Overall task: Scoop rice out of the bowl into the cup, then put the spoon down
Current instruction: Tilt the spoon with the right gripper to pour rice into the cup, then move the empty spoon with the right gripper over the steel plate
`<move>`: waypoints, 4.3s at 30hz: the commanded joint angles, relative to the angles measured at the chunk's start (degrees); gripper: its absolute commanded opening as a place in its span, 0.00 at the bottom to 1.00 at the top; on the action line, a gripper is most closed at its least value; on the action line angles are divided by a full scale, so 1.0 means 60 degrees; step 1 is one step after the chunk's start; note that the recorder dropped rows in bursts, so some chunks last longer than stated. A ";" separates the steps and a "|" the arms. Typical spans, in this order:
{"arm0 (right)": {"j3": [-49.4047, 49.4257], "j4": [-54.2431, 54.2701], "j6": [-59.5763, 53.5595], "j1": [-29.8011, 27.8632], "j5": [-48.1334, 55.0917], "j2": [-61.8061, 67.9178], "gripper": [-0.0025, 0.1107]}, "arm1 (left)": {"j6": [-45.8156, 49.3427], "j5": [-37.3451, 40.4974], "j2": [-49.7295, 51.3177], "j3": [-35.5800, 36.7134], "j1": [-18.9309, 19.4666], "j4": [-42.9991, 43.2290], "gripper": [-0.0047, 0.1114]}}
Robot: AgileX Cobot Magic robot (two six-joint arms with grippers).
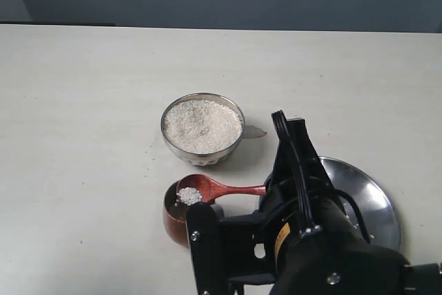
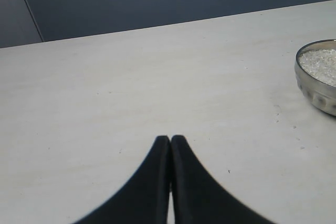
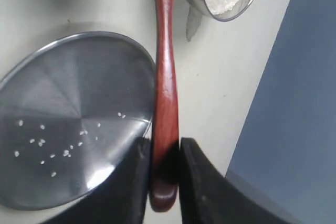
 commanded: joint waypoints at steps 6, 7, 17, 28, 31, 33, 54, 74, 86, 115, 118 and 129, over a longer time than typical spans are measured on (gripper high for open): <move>0.0038 -0.0531 -0.0396 0.0028 0.0064 -0.0020 0.02 | 0.0009 -0.0097 -0.0039 0.0040 -0.0016 0.0024 0.05; 0.0038 -0.0531 -0.0468 0.0028 0.0064 -0.0020 0.02 | 0.0009 -0.0097 -0.0039 0.0040 -0.0016 0.0024 0.05; 0.0038 -0.0531 -0.0998 0.0008 0.0064 -0.0020 0.02 | 0.0009 -0.0097 -0.0039 0.0040 -0.0016 0.0024 0.05; 0.0038 -0.0803 -0.1048 -0.0367 0.0064 -0.0020 0.02 | 0.0009 -0.0097 -0.0039 0.0040 -0.0016 0.0024 0.05; 0.0038 -0.0826 -0.1048 -0.0367 0.0064 -0.0020 0.02 | 0.0009 -0.0097 -0.0039 0.0040 -0.0016 0.0024 0.05; 0.0038 -0.0850 -0.1048 -0.0367 0.0064 -0.0020 0.02 | 0.0009 -0.0097 -0.0039 0.0040 -0.0016 0.0024 0.05; 0.0038 -0.1432 -0.1988 -0.0367 0.0064 -0.0020 0.02 | 0.0009 -0.0123 -0.0039 0.0040 -0.0016 0.0024 0.05; 0.0038 -0.1898 -0.2794 -0.0367 0.0064 -0.0020 0.02 | 0.0009 -0.0123 -0.0039 0.0040 -0.0016 0.0024 0.05; 0.0038 -0.1496 0.1563 -0.0368 0.0064 -0.0364 0.02 | 0.0009 -0.0123 -0.0039 0.0040 -0.0016 0.0024 0.05; 0.0038 0.3911 0.5233 -0.5113 -0.1982 -0.2049 0.02 | 0.0009 -0.0100 -0.0039 0.0040 -0.0016 0.0024 0.05; 0.0227 0.4385 0.4912 -0.5208 -0.2082 -0.1870 0.02 | 0.0009 -0.0100 -0.0039 0.0040 -0.0016 0.0024 0.05; 0.2880 0.4532 0.5988 -0.5208 -0.4658 -0.1678 0.02 | 0.0009 -0.0100 -0.0039 0.0040 -0.0016 0.0024 0.05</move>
